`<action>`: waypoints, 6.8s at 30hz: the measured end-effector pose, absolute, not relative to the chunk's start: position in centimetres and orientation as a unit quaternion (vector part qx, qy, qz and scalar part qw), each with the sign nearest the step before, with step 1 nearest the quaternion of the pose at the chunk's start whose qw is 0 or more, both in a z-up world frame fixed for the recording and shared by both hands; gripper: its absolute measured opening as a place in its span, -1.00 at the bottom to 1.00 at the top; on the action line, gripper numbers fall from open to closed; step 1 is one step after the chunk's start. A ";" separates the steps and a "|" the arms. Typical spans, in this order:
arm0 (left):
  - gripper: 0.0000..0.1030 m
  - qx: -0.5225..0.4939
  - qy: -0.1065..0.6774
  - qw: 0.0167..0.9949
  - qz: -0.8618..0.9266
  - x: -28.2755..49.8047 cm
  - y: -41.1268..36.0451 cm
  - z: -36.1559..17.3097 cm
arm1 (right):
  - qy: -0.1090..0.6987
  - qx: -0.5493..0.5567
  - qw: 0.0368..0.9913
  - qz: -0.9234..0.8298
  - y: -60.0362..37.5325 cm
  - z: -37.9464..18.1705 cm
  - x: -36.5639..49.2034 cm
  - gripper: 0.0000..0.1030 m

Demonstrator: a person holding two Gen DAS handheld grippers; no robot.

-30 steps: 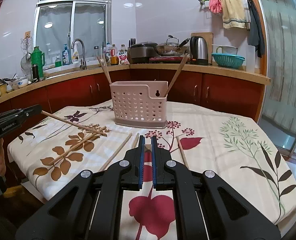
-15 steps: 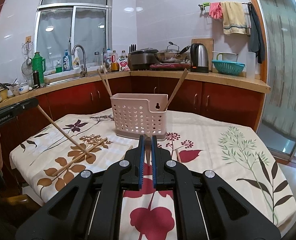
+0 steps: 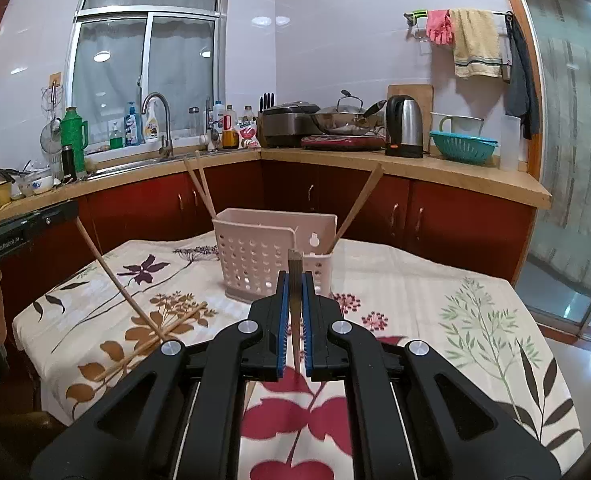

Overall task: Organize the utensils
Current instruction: 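Lift both held chopsticks and carry them over the pink holder, then lower the chopsticks into the pink holder and open both tools, then withdraw both open tools toward the remaining chopsticks on the table, then lower both tools and close each on its own wooden chopstick, then hold a chopstick in each tool above the table, then open the left tool over its chopstick while the right tool holds its chopstick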

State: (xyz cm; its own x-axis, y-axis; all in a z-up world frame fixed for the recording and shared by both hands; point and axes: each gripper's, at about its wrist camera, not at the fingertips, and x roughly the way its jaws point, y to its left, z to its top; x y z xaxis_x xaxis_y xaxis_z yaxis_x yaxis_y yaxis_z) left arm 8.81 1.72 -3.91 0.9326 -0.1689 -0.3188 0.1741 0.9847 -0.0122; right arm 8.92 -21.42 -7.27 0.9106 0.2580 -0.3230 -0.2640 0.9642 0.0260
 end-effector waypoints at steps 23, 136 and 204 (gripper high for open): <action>-0.87 -0.009 0.114 0.987 -0.110 11.3 1.8 -0.3 | 0.126 0.012 0.980 0.152 -20.8 -4.0 11.8 -0.87; -0.30 -0.039 0.343 0.938 -0.027 5.2 5.9 -20.7 | 0.277 -0.011 0.960 0.029 -27.1 -24.0 5.1 -0.80; -0.40 0.009 0.341 0.939 -0.041 4.1 3.9 -20.9 | 0.205 -0.006 0.977 0.055 -25.7 -17.2 1.8 -0.87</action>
